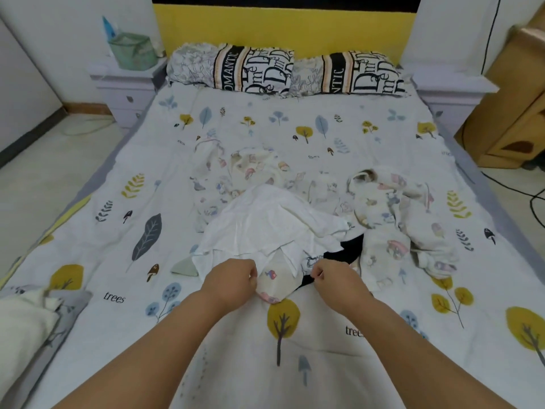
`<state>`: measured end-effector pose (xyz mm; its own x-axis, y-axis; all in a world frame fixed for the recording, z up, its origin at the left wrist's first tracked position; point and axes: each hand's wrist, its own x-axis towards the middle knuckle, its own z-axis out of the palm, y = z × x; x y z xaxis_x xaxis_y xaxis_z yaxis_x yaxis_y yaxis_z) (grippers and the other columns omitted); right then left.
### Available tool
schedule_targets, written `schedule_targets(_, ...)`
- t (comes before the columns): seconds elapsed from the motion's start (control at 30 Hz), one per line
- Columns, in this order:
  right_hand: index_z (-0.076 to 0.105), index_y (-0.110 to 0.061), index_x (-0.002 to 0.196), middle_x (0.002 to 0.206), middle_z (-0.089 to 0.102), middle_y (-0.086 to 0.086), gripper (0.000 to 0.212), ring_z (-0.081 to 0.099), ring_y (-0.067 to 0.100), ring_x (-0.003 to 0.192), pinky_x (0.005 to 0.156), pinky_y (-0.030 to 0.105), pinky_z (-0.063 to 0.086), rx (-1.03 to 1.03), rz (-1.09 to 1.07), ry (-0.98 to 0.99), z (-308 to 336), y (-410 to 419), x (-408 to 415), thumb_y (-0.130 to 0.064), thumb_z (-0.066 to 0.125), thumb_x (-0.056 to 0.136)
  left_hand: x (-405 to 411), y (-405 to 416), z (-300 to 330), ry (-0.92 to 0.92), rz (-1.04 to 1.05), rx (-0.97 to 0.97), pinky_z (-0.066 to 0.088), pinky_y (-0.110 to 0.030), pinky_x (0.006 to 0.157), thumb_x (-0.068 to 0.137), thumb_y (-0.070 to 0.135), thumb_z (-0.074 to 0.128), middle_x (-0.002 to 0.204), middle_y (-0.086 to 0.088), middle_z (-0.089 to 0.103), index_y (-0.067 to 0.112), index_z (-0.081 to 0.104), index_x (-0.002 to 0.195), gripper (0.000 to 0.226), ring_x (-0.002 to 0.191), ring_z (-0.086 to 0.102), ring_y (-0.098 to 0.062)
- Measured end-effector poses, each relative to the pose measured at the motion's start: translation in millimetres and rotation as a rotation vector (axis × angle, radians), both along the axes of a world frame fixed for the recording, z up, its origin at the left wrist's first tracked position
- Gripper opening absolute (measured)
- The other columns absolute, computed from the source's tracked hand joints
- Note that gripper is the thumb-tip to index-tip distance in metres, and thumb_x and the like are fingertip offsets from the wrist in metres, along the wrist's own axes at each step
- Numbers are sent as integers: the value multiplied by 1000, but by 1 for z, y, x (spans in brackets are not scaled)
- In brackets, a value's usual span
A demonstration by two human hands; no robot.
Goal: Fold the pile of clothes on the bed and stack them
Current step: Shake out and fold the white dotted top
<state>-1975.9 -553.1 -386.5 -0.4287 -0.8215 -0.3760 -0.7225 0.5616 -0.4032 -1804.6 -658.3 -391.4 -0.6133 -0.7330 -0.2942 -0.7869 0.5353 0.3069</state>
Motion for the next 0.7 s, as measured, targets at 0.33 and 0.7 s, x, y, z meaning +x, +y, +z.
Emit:
schedule_targets(0.33, 54, -8, 114, 109, 57, 10, 26, 53, 24, 97, 73, 29, 41, -76, 5, 82, -33, -83, -58, -10, 39, 93, -48, -61, -45, 31, 127, -128, 33, -25, 57, 95, 18, 38, 82, 1, 51, 9, 59, 103, 25, 79, 48, -15)
schedule_targets(0.7, 9, -15, 149, 158, 1, 8, 63, 1, 27, 145, 115, 46, 13, -104, 7, 222, -98, -148, -68, -35, 39, 98, -92, -114, -84, -46, 297, -138, 33, -43, 101, 93, 44, 44, 151, -15, 21, 11, 28, 142, 61, 132, 30, -33)
